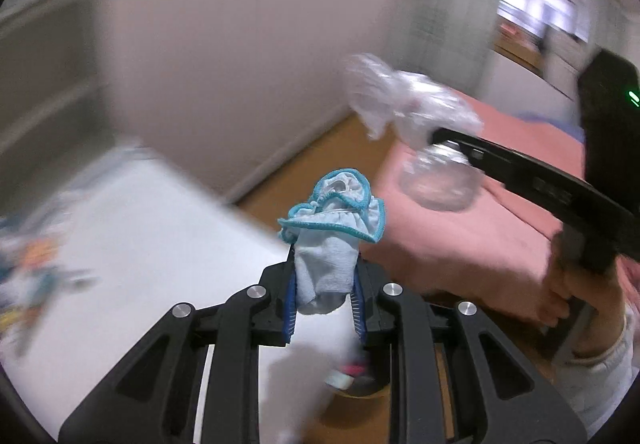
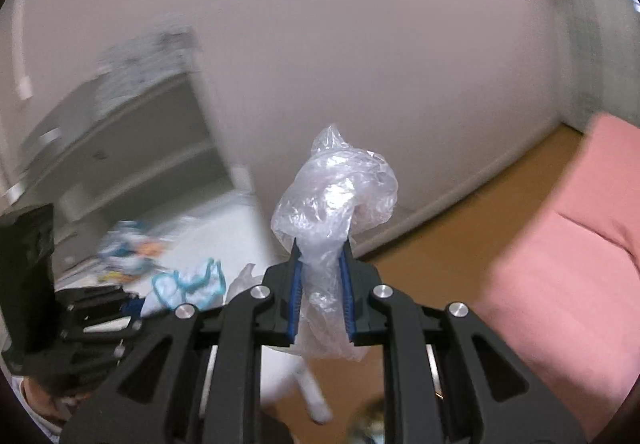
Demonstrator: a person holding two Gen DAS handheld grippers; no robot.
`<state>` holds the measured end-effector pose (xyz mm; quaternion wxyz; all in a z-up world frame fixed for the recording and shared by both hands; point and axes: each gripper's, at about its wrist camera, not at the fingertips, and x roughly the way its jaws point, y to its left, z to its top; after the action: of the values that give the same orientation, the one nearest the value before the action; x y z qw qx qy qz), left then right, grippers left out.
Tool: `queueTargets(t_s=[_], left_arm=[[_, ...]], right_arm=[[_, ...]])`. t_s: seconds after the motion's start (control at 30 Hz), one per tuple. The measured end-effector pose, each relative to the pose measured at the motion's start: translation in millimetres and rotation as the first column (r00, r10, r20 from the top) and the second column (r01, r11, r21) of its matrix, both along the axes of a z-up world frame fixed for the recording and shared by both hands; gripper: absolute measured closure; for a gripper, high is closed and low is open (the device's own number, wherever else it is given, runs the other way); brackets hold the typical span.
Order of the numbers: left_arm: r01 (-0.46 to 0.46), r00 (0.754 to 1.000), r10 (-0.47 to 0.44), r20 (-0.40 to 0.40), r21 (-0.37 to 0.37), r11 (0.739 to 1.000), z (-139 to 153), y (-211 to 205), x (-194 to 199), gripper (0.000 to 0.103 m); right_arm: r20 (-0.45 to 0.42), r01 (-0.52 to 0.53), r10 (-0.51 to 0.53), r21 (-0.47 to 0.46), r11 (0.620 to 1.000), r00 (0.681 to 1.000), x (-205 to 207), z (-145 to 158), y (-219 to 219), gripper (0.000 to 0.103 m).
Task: Collect trash
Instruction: 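Carry cloth and plastic bag over the bin and open both tools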
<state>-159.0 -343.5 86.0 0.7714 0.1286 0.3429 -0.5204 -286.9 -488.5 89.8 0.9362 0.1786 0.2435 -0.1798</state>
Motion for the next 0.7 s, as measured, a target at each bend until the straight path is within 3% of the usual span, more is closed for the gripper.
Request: queueTargets(t_s=[0.1,0.17,0.2,0.33,0.43,0.57,0.7], left_arm=[[0.139,0.987,-0.135,-0.081,0.04,0.989,-38.4,-49.0,-43.5,0.082],[0.19,0.974,-0.176,-0.142,0.096,0.977,-80.4,-66.6,-66.8,0.082],[0.215,0.963,-0.184,-0.198,0.149,0.965,-120.5,-75.2,-79.5,0.082],[0.228,0.938,-0.109,-0.328,0.35,0.909,-244.6,-98.9,-86.1,0.082],[0.224,0.921,-0.026,-0.389,0.475,0.851,-318.7,-107.7,-76.6,0.083],[0.223,0.908,0.013,-0.418,0.51,0.831,-342.8,-111.0,-69.3,0.083],[0.217,0.902,0.024,-0.432,0.5,0.838,-342.6,-113.8,-64.0,0.079]], right_arm=[[-0.089,0.087,-0.08,0.081,0.993,0.993,-34.3,-43.0,-41.9,0.086],[-0.222,0.125,-0.088,0.157,0.98,0.971,-47.4,-102.4,-62.7,0.086],[-0.266,0.133,-0.078,0.193,0.972,0.961,-48.7,-127.0,-67.5,0.086],[-0.439,0.198,-0.014,0.375,0.906,0.899,-48.0,-263.2,-80.7,0.086],[-0.496,0.217,0.034,0.44,0.872,0.868,-43.4,-320.1,-83.2,0.086],[-0.522,0.246,0.061,0.498,0.832,0.851,-36.7,-356.4,-83.3,0.086],[-0.521,0.259,0.071,0.533,0.806,0.851,-36.1,-369.4,-85.5,0.086]])
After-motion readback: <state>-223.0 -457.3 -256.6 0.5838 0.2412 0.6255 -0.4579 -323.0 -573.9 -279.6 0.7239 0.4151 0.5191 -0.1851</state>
